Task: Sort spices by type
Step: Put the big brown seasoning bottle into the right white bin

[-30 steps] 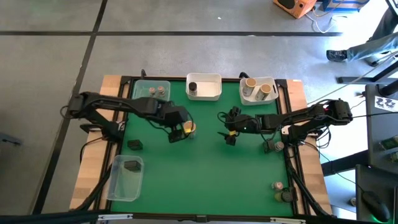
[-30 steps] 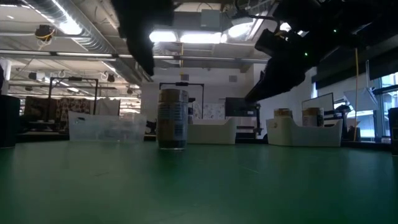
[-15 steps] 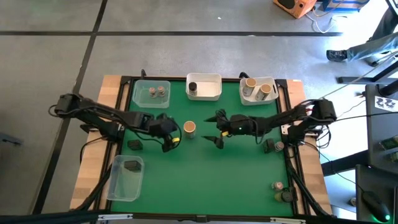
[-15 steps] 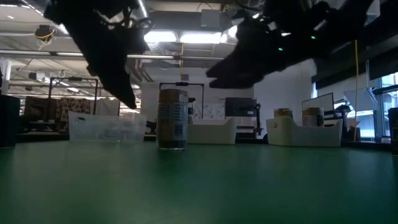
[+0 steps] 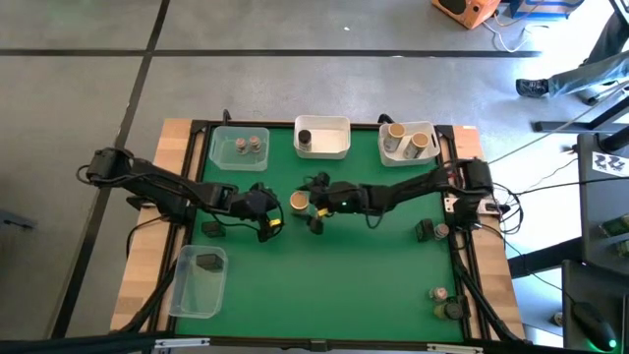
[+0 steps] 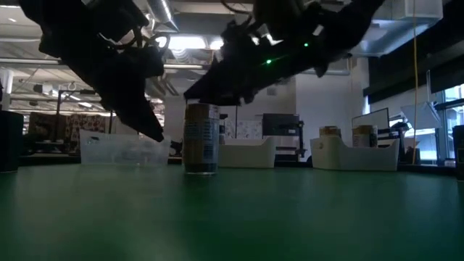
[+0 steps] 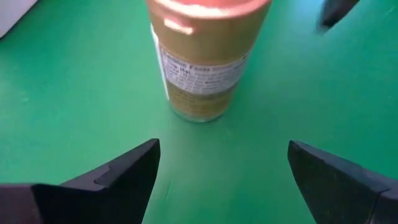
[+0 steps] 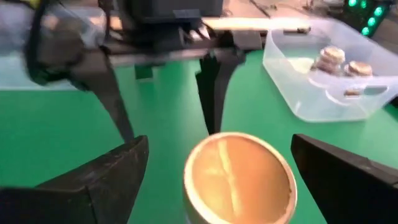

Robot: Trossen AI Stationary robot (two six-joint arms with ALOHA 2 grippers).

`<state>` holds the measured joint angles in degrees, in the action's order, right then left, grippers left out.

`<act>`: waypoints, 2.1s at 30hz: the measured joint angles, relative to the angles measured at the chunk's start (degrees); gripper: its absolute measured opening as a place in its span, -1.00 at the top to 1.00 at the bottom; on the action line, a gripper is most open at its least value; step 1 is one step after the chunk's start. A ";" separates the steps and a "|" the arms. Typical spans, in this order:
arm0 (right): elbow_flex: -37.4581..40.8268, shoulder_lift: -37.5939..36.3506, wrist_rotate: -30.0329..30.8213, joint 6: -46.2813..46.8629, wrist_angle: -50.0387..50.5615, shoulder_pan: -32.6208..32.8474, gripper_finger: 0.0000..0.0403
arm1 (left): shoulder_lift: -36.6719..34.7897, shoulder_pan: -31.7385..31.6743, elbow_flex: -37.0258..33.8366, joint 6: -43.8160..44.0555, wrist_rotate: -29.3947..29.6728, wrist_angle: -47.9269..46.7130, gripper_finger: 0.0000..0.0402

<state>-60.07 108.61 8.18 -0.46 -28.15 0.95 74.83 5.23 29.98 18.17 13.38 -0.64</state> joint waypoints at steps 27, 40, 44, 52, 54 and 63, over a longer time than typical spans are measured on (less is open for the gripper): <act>-3.58 1.99 7.18 -6.90 8.27 -0.16 -0.35 | -0.02 -0.02 -0.43 -1.82 -0.01 4.32 -0.67; -3.56 -9.44 21.98 -9.26 28.79 -0.18 -0.35 | 0.00 -0.02 -0.41 -0.58 -0.01 4.38 -0.67; -3.57 -13.00 28.24 -9.26 35.13 -0.18 -0.35 | 0.00 -0.02 -0.44 -0.58 -0.01 4.41 -0.67; -2.50 -21.04 44.14 -8.03 48.97 -0.22 -0.35 | 0.00 -0.02 -0.42 -1.68 -0.01 4.37 -0.67; -0.63 -23.65 47.68 -6.54 51.11 -0.26 -0.35 | 0.00 -0.02 -0.43 -1.68 -0.01 4.35 -0.67; 10.58 -36.60 52.83 2.05 54.28 -5.54 -0.35 | 0.00 -0.12 -0.42 -2.44 0.16 4.68 -0.67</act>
<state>-49.50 72.02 61.01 1.59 26.14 -4.58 74.83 5.11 29.56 15.73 13.53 4.04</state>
